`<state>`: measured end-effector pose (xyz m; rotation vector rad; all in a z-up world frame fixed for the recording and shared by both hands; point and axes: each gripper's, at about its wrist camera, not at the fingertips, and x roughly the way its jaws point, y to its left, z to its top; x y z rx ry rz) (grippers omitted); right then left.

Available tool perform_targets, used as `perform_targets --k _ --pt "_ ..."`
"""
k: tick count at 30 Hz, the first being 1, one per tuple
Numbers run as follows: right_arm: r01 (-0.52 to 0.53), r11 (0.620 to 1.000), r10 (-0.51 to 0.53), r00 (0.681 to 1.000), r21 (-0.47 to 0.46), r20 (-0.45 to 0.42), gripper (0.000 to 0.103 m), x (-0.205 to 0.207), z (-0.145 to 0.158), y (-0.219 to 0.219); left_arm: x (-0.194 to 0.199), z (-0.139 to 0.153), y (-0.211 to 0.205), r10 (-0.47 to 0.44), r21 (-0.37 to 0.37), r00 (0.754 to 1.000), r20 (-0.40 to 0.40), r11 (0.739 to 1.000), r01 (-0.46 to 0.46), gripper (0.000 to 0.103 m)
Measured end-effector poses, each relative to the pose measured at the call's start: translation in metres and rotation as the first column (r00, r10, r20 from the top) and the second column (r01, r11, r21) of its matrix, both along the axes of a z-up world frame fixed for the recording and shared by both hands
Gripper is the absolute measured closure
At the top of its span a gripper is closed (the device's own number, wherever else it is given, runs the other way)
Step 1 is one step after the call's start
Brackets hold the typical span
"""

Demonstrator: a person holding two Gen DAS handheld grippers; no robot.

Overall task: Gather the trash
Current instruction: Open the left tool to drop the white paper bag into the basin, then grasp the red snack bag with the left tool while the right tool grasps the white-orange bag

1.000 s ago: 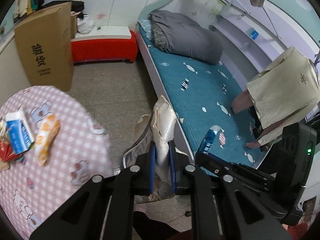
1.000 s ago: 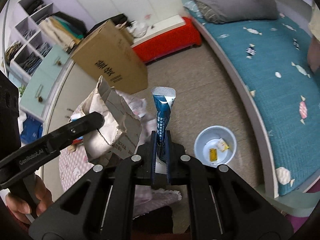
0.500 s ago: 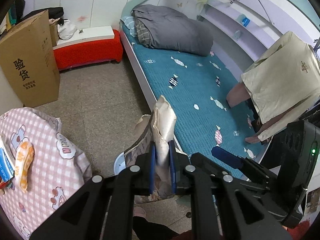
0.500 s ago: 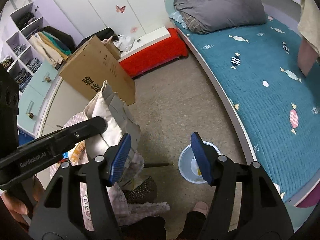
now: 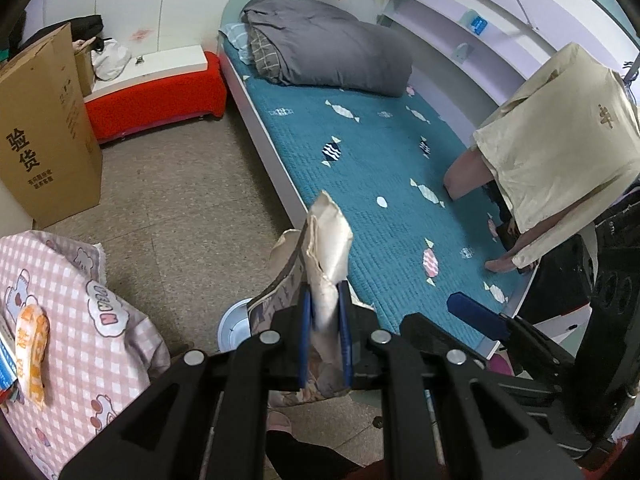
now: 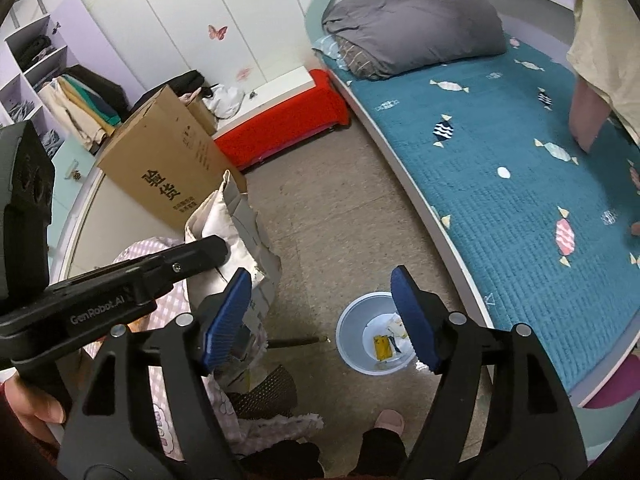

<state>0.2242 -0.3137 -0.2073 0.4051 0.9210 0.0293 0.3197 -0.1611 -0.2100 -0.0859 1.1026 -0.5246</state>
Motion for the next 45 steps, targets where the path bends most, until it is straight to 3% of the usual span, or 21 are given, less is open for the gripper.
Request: perform_targets --k 5,8,10,11,12,16,27,33,39,45 --pt "0.033 0.999 -0.033 0.999 -0.009 0.011 0.031 -0.005 0.003 -0.007 0.002 0.000 -0.008 -0.025 -0.008 1.000 0.005 1.000 0.025 0.089" --pt "0.052 0.999 -0.051 0.999 -0.012 0.013 0.031 -0.009 0.004 -0.010 0.004 -0.001 -0.011 -0.028 -0.012 1.000 0.005 1.000 0.028 0.078" --pt "0.061 0.998 -0.061 0.998 -0.011 0.011 0.031 -0.011 0.003 -0.012 0.006 -0.004 -0.011 -0.021 -0.002 1.000 -0.010 1.000 0.021 0.060" --pt "0.066 0.998 -0.066 0.998 -0.010 0.009 0.031 -0.013 0.003 -0.013 0.006 -0.005 -0.009 -0.009 -0.002 1.000 -0.010 1.000 0.009 0.045" --pt "0.068 0.998 -0.068 0.998 -0.009 0.008 0.031 -0.013 0.003 -0.014 0.006 -0.005 -0.008 -0.005 -0.005 1.000 -0.015 1.000 0.005 0.039" --pt "0.067 0.998 -0.067 0.998 -0.006 0.006 0.031 -0.015 0.004 -0.012 0.005 -0.008 0.002 0.014 -0.022 0.999 -0.048 1.000 -0.015 0.039" --pt "-0.016 1.000 0.015 1.000 0.006 0.026 0.029 -0.018 0.011 0.017 -0.020 0.005 0.041 0.108 0.009 0.994 0.007 0.994 -0.108 0.034" --pt "-0.101 0.994 0.100 0.995 0.031 0.028 0.028 -0.014 0.013 0.052 -0.038 0.012 0.085 0.200 0.030 0.979 0.031 0.979 -0.201 0.033" --pt "-0.207 0.977 0.206 0.978 0.053 0.024 0.028 -0.003 0.015 0.108 -0.053 0.019 0.152 0.336 0.062 0.940 0.053 0.939 -0.339 0.031" --pt "-0.312 0.947 0.313 0.950 0.074 0.006 0.028 0.014 0.011 0.185 -0.068 0.019 0.245 0.485 0.093 0.872 0.059 0.868 -0.489 0.030"
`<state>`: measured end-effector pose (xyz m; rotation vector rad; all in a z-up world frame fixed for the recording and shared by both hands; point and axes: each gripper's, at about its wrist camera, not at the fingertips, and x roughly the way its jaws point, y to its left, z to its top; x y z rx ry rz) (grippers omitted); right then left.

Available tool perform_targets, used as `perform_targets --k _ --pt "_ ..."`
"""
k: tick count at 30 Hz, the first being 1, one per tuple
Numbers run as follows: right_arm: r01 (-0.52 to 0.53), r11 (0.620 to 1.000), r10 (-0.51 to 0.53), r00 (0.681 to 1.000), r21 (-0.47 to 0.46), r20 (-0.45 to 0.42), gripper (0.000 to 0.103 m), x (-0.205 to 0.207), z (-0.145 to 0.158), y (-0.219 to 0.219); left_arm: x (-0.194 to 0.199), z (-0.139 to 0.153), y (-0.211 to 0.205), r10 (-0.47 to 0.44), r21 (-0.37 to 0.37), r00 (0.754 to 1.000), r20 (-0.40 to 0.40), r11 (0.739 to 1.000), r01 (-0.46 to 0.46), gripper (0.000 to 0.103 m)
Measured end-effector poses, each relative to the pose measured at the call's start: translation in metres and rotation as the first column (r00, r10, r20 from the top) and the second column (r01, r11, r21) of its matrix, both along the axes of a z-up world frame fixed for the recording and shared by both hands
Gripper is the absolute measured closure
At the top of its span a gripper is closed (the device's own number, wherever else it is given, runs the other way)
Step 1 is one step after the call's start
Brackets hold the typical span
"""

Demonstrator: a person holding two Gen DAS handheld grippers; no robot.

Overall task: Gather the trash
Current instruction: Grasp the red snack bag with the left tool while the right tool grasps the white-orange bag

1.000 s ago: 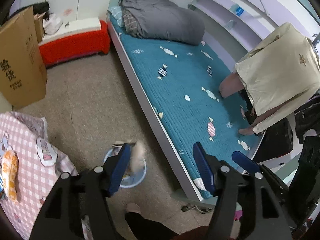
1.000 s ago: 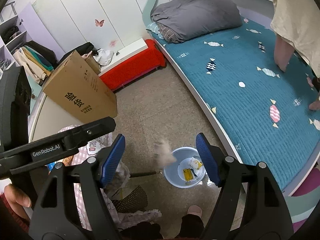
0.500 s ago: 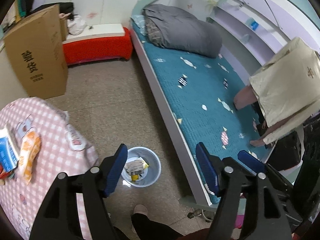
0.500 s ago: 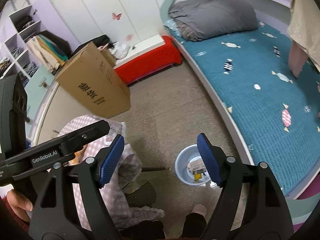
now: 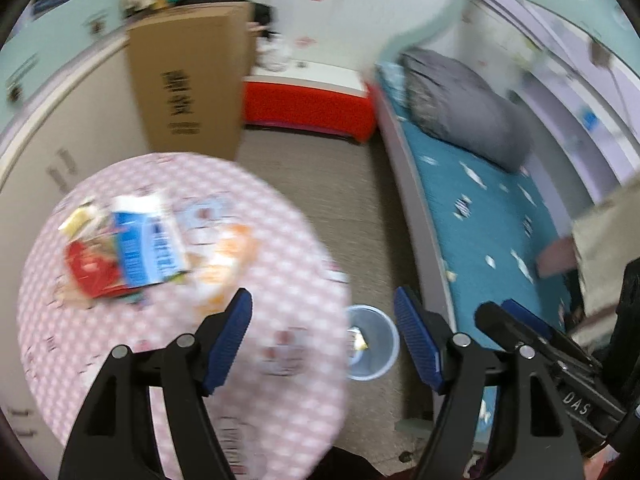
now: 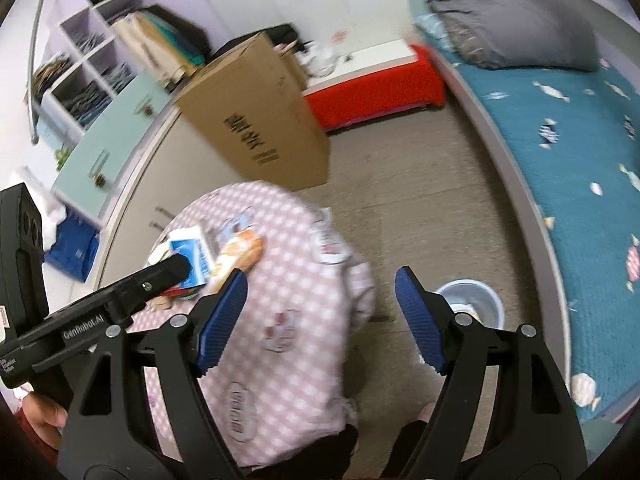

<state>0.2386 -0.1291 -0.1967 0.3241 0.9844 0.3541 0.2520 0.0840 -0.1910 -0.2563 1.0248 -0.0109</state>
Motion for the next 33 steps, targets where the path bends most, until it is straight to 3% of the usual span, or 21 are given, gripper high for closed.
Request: perform_targets --k 3,7,13,17,25,28,31,33 --pt "-0.039 0.999 0.040 0.999 0.014 -0.028 0.028 0.007 -0.005 0.036 -0.007 -0.003 0.052 0.109 0.010 0.994 -0.018 0.994 -0.109 0.028" --pt "-0.071 0.997 0.072 0.995 0.016 -0.064 0.028 0.019 -0.019 0.085 -0.015 -0.020 0.124 0.239 -0.012 0.968 -0.077 0.971 -0.240 0.028" --pt "-0.059 0.998 0.059 0.992 0.002 -0.114 0.028 0.037 -0.042 0.131 -0.018 -0.055 0.207 0.356 -0.149 0.917 -0.181 0.912 -0.383 0.027" --pt "-0.037 0.999 0.035 0.988 -0.007 -0.153 0.028 0.051 -0.060 0.156 -0.005 -0.082 0.229 0.369 -0.212 0.899 -0.237 0.883 -0.419 0.027" --pt "0.000 1.000 0.002 0.969 0.009 -0.248 0.028 0.075 -0.101 0.177 0.017 -0.129 0.246 0.335 -0.266 0.883 -0.330 0.864 -0.427 0.028" --pt "-0.010 1.000 0.011 0.959 0.005 -0.285 0.028 0.082 -0.114 0.187 0.020 -0.136 0.251 0.314 -0.305 0.890 -0.331 0.857 -0.415 0.036" --pt "-0.021 1.000 0.022 0.941 0.004 -0.338 0.057 0.086 -0.127 0.193 0.021 -0.136 0.251 0.287 -0.334 0.902 -0.322 0.857 -0.392 0.042" --pt "-0.041 0.999 0.043 0.931 0.014 -0.363 0.064 0.086 -0.131 0.197 0.022 -0.137 0.252 0.280 -0.356 0.906 -0.318 0.850 -0.388 0.053"
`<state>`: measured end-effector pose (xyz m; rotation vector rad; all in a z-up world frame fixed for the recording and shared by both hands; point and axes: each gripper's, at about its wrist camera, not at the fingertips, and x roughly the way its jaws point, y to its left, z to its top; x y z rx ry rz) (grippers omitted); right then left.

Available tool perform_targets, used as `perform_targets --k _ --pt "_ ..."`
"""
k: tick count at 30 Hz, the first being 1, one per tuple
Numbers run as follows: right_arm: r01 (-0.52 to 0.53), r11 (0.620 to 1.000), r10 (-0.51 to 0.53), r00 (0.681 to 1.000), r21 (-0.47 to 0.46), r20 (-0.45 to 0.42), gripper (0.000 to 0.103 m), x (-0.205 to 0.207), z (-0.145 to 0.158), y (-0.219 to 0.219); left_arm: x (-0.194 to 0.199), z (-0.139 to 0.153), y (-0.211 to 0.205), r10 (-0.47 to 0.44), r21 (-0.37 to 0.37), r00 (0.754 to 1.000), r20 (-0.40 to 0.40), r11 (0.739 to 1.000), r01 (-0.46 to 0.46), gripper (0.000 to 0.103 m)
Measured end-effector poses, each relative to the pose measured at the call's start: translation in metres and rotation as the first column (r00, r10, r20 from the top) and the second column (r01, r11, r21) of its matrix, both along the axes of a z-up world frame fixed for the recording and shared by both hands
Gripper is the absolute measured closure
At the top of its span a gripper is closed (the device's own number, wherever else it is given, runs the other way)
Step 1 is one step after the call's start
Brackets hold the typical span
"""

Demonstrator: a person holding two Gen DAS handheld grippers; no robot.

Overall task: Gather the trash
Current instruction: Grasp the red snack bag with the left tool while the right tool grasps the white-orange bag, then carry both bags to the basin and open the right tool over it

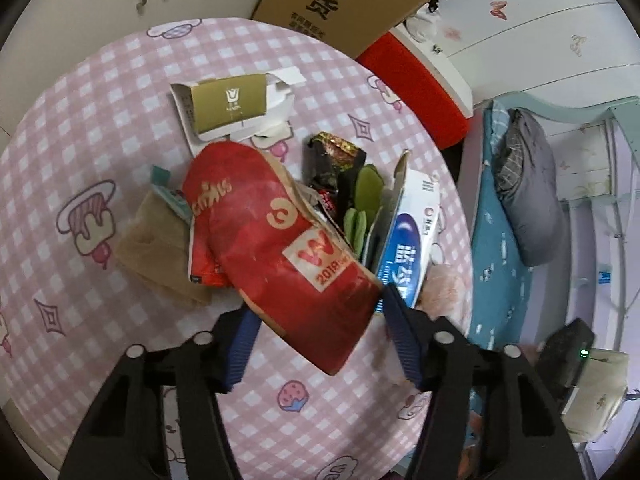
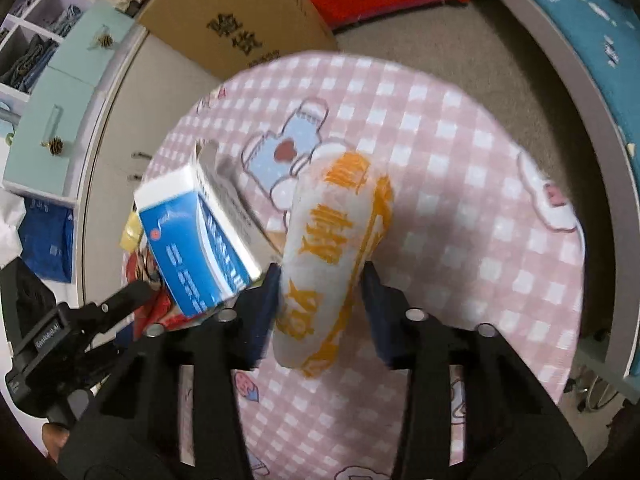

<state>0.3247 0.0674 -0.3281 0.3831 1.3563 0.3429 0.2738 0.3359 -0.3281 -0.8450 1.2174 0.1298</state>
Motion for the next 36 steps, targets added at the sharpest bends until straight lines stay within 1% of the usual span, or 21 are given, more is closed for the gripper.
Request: perform_targets --k 2,6,10,14,17,19,21,24,25,27,28,31,33,35,36 --pt "-0.016 1.000 0.016 1.000 0.003 -0.010 0.066 -0.001 0.000 0.001 -0.001 0.000 0.000 0.003 -0.015 1.000 0.006 1.000 -0.003 0.055" --pt "-0.031 0.999 0.031 1.000 0.011 -0.006 0.068 -0.007 0.006 -0.004 -0.007 0.005 0.001 0.032 -0.012 0.999 0.018 0.999 -0.032 0.057" --pt "-0.054 0.998 0.054 0.999 0.031 0.008 0.069 -0.014 0.014 -0.013 -0.020 0.024 0.000 0.068 0.017 0.996 0.064 0.997 -0.069 0.057" --pt "-0.086 0.994 0.084 0.996 0.065 0.036 0.069 -0.022 0.026 -0.022 -0.036 0.051 -0.009 0.082 0.075 0.989 0.121 0.993 -0.092 0.057" --pt "-0.113 0.989 0.107 0.992 0.098 0.064 0.069 -0.030 0.039 -0.028 -0.048 0.078 -0.028 0.063 0.139 0.982 0.178 0.986 -0.089 0.057" --pt "-0.126 0.985 0.117 0.990 0.114 0.084 0.069 -0.035 0.047 -0.035 -0.054 0.097 -0.049 0.027 0.188 0.975 0.220 0.980 -0.070 0.057" --pt "-0.133 0.983 0.119 0.987 0.127 0.109 0.069 -0.041 0.059 -0.048 -0.057 0.115 -0.077 -0.025 0.221 0.967 0.253 0.975 -0.033 0.057" --pt "-0.131 0.983 0.109 0.981 0.131 0.161 0.069 -0.051 0.080 -0.076 -0.053 0.129 -0.116 -0.096 0.251 0.956 0.277 0.968 0.024 0.057" --pt "-0.130 0.984 0.106 0.978 0.126 0.179 0.069 -0.054 0.086 -0.086 -0.052 0.134 -0.135 -0.128 0.259 0.949 0.287 0.964 0.052 0.057" --pt "-0.120 0.986 0.094 0.972 0.113 0.214 0.069 -0.062 0.097 -0.111 -0.047 0.139 -0.164 -0.173 0.267 0.939 0.297 0.959 0.092 0.057" --pt "-0.106 0.988 0.079 0.971 0.109 0.227 0.069 -0.068 0.102 -0.127 -0.043 0.142 -0.185 -0.208 0.275 0.931 0.301 0.953 0.124 0.057" --pt "-0.069 0.992 0.042 0.969 0.104 0.242 0.069 -0.079 0.106 -0.159 -0.038 0.146 -0.227 -0.280 0.305 0.912 0.300 0.934 0.186 0.057" --pt "-0.039 0.994 0.013 0.968 0.101 0.249 0.069 -0.086 0.107 -0.185 -0.034 0.147 -0.254 -0.329 0.321 0.898 0.294 0.918 0.231 0.057" --pt "-0.010 0.996 -0.014 0.965 0.090 0.261 0.069 -0.092 0.108 -0.211 -0.029 0.144 -0.285 -0.380 0.347 0.882 0.279 0.896 0.277 0.057" --pt "0.004 0.996 -0.026 0.964 0.084 0.266 0.069 -0.094 0.109 -0.223 -0.026 0.142 -0.295 -0.398 0.347 0.876 0.273 0.890 0.296 0.057"
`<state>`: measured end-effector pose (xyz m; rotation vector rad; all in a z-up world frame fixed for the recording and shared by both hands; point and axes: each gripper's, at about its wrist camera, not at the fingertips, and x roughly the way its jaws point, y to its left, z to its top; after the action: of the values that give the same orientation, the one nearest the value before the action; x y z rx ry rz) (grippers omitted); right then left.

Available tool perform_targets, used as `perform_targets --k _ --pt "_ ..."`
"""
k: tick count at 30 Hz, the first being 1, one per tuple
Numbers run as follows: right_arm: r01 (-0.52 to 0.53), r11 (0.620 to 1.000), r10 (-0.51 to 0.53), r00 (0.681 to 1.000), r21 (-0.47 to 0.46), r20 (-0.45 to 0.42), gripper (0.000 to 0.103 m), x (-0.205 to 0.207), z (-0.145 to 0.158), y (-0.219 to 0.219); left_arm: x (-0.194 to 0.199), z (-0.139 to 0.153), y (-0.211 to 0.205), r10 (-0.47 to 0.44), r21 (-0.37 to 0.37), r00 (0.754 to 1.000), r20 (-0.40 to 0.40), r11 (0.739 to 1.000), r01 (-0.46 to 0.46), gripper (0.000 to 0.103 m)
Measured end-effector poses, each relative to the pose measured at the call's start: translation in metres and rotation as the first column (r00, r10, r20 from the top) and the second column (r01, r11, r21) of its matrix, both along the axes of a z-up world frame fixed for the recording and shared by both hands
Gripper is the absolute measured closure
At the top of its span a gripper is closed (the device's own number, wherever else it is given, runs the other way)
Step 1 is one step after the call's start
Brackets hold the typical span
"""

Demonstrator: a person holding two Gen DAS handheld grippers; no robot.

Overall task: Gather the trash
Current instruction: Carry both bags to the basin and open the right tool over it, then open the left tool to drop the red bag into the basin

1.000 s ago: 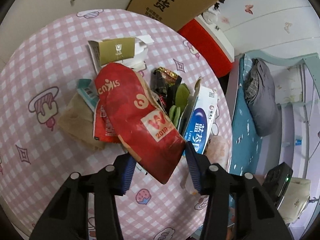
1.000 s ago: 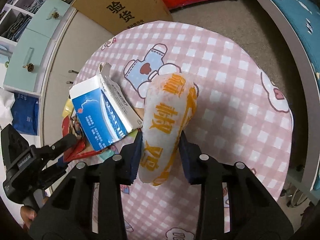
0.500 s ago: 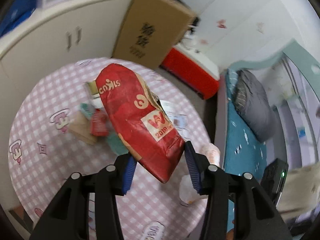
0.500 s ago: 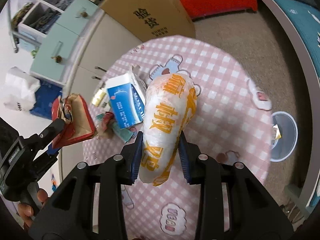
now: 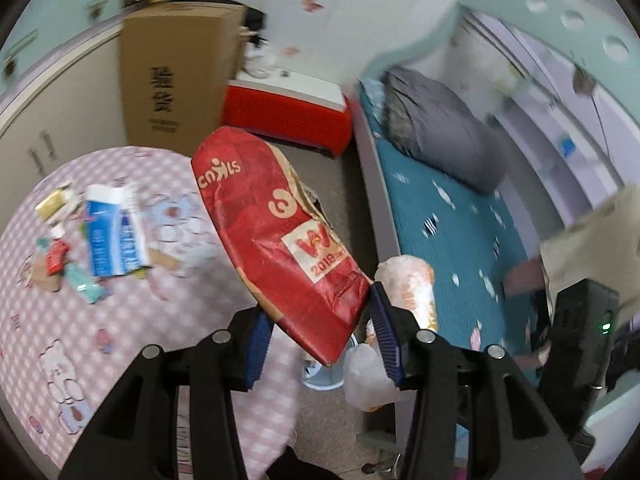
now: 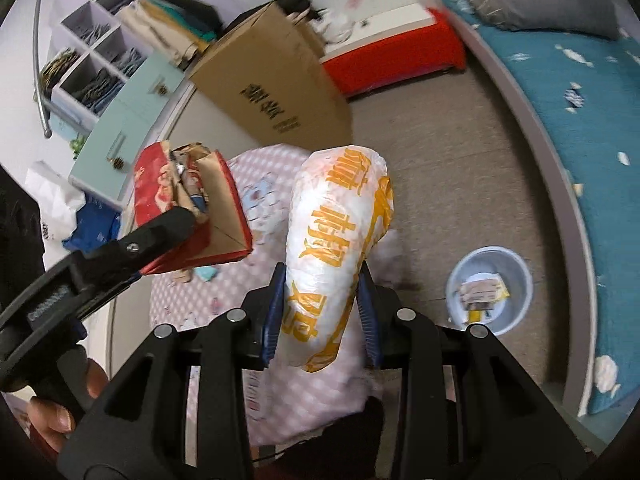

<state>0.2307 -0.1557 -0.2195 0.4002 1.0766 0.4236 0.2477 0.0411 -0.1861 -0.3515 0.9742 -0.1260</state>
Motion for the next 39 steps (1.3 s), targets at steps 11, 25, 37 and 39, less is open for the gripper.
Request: perform_targets --k 11,25,37,39 --pt "0.198 0.979 -0.198 0.980 -0.047 0.023 0.069 -0.017 -0.004 -0.104 0.013 -0.019 -0.119 -0.217 0.085 0.975 -0.046 0.972 0.220 0.057" --pt "0.340 0.940 -0.340 0.940 -0.011 0.023 0.033 -0.013 -0.016 -0.156 0.038 -0.023 -0.164 -0.315 0.154 0.945 -0.085 0.933 0.325 0.056" --pt "0.379 0.924 -0.377 0.925 -0.058 0.045 0.031 -0.023 -0.010 -0.166 0.052 -0.033 -0.187 -0.382 0.175 0.914 -0.132 0.899 0.401 0.056" --pt "0.386 0.921 -0.383 0.922 -0.059 0.047 0.030 -0.025 -0.010 -0.168 0.052 -0.034 -0.191 -0.394 0.177 0.910 -0.134 0.894 0.413 0.056"
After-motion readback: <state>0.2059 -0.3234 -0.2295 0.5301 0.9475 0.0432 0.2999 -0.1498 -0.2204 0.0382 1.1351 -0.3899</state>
